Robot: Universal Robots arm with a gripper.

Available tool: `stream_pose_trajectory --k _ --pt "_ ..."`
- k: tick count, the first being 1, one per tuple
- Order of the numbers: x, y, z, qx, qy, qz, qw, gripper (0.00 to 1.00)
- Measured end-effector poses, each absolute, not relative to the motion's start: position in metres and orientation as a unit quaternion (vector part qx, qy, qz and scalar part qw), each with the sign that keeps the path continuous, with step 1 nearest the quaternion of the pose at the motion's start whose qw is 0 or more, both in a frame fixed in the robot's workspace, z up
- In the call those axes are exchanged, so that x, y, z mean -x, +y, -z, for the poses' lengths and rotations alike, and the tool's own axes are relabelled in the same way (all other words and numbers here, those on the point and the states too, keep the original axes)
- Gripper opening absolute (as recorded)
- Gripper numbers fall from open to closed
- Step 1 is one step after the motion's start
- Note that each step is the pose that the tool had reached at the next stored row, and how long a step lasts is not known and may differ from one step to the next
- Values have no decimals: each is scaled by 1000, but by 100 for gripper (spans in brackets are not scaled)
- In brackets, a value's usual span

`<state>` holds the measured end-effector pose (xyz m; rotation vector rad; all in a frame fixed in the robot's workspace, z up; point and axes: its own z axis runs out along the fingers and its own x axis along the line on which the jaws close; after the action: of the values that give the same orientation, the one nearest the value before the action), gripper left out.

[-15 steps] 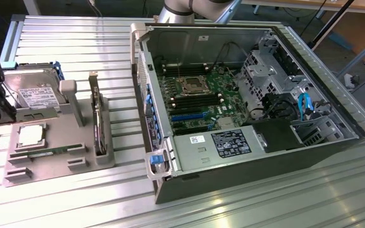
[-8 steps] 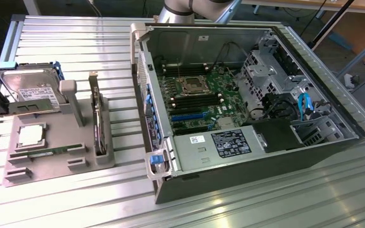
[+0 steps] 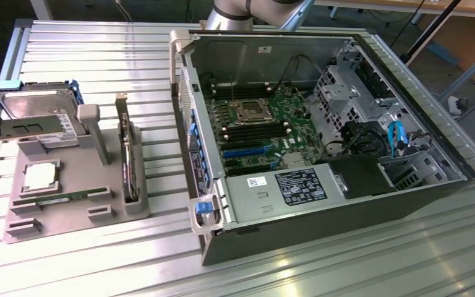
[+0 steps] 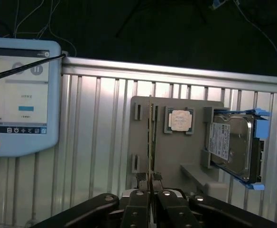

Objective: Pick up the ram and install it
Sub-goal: 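Pick up the ram and move it above insertion slot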

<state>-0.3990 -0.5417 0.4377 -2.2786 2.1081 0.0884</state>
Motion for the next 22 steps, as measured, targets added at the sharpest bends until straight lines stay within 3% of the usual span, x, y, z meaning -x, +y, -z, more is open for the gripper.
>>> stream_pose_trajectory --k 13,22 --pt "398 -542 -448 734 679 -28 18 13" --pt "353 -542 -447 734 679 -31 15 13"
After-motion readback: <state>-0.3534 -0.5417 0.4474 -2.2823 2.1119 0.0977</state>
